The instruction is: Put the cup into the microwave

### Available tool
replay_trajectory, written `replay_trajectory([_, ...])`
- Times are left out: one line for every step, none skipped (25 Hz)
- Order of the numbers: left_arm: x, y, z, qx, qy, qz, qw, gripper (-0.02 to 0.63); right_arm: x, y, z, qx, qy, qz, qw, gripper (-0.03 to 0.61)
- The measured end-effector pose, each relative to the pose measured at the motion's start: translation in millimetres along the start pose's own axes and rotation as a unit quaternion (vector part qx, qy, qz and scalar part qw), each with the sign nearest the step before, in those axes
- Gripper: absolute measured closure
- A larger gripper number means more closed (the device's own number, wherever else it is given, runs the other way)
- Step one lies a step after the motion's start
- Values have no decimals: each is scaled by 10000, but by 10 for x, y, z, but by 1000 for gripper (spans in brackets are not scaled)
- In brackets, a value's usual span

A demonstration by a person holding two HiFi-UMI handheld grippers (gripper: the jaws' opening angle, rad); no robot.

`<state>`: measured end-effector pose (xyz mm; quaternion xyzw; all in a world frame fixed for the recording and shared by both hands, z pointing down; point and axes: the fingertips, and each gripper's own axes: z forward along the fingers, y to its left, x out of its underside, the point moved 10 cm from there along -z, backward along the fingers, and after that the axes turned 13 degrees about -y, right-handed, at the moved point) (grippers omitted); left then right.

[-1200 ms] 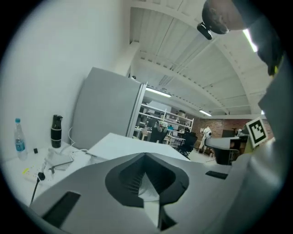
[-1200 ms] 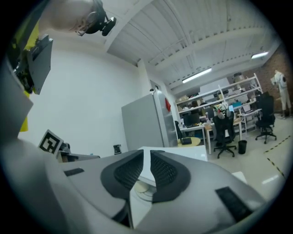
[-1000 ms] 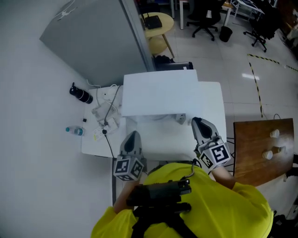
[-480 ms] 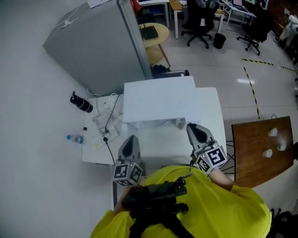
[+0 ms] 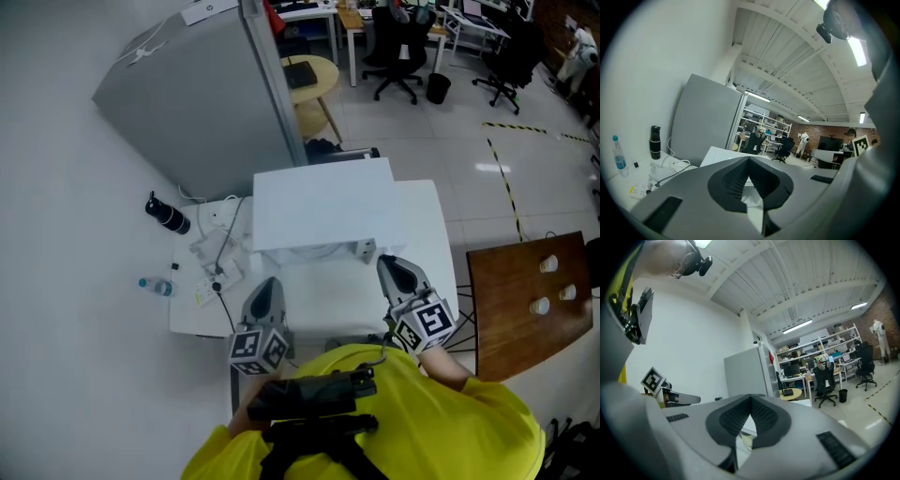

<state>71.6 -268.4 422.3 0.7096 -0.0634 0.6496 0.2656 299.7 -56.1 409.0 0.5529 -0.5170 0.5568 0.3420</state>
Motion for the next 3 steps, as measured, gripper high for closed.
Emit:
replay_trajectory([12,1,-14,10,22,-5,10000,614,6,11,-12,10,2,4,10000,573])
replay_trajectory([25,0,-30,20,45,-13,10000,614,12,22,-25,20,3,12,10000,572])
replay_trajectory([39,0,-48,30,68,-22,10000,614,19,35,-40,30,4,21,10000,572])
